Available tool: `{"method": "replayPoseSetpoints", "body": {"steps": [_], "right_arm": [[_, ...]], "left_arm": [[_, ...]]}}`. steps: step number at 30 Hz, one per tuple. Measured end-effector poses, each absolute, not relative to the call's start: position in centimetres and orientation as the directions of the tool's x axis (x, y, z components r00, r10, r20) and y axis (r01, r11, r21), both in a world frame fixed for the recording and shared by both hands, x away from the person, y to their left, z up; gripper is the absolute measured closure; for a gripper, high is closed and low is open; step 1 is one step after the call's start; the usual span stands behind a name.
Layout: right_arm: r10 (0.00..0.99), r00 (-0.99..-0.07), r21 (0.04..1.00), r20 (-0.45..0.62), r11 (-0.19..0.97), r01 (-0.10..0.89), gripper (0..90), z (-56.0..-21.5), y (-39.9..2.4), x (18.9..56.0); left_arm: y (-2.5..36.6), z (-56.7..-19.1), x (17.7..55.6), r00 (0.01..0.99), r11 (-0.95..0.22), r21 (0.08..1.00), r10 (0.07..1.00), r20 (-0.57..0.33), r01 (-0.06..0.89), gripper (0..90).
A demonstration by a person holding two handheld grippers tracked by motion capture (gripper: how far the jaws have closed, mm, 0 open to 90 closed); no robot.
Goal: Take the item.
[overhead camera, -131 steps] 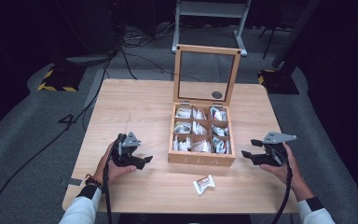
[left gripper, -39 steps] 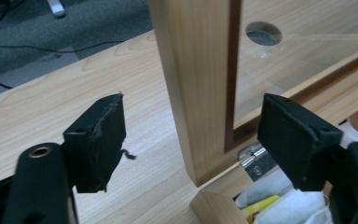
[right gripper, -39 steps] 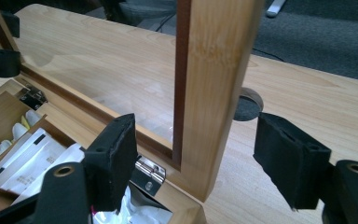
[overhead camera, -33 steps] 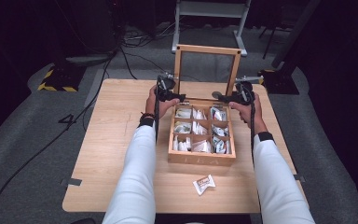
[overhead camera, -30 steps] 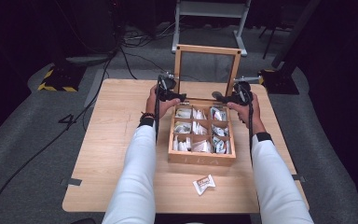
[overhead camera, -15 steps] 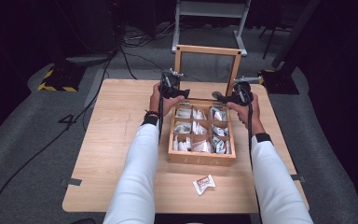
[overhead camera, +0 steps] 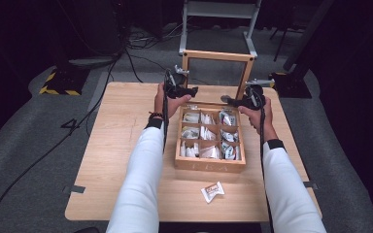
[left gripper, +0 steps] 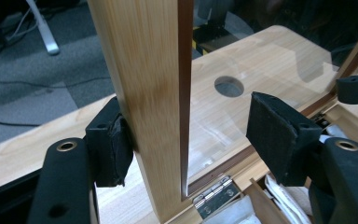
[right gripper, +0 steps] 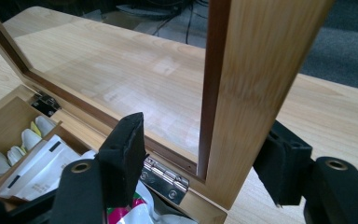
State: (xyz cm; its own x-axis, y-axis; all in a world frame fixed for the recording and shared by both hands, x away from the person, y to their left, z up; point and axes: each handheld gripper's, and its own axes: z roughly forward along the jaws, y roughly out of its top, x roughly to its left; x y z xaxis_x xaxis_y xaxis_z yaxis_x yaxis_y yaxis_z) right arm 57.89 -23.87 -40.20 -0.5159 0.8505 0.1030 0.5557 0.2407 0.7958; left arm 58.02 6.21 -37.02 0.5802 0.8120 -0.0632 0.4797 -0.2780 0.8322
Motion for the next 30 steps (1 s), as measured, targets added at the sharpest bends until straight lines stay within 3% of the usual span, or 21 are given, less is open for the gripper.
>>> {"method": "replayPoseSetpoints", "body": {"steps": [13,30], "right_arm": [[0.851,-0.515,0.831,0.100,0.213,0.514,45.1,-38.0,-24.3,56.9],[0.834,-0.546,0.854,0.081,0.225,0.470,49.8,-35.9,-25.0,55.8]], "left_arm": [[6.6,-34.0,56.4,0.608,-0.325,0.857,0.793,0.018,0.399,36.7],[6.8,-32.6,55.2,0.619,-0.332,0.861,0.785,0.026,0.385,39.7]]}}
